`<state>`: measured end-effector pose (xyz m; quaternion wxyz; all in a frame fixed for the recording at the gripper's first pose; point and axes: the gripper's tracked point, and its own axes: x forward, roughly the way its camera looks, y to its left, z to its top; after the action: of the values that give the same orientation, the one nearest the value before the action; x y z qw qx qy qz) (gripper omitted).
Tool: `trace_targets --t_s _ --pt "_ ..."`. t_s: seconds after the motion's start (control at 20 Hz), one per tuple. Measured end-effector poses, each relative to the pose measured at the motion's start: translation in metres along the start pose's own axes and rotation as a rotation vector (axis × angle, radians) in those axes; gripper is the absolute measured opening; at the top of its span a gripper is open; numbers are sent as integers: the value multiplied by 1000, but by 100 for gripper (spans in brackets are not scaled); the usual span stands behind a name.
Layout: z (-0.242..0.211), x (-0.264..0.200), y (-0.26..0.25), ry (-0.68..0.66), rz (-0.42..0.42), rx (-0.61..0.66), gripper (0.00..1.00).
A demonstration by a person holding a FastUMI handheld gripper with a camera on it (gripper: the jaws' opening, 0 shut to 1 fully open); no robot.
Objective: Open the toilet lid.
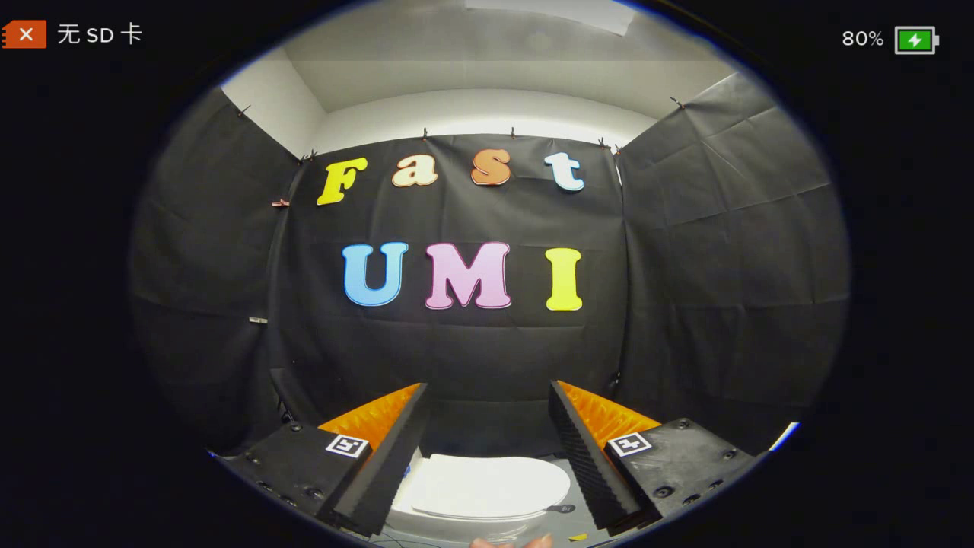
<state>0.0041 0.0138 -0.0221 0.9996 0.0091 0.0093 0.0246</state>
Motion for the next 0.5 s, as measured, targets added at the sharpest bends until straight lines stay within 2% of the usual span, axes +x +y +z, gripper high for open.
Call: trace_targets --t_s 0.5 --pt "-54 4 -11 -34 27 -75 98"
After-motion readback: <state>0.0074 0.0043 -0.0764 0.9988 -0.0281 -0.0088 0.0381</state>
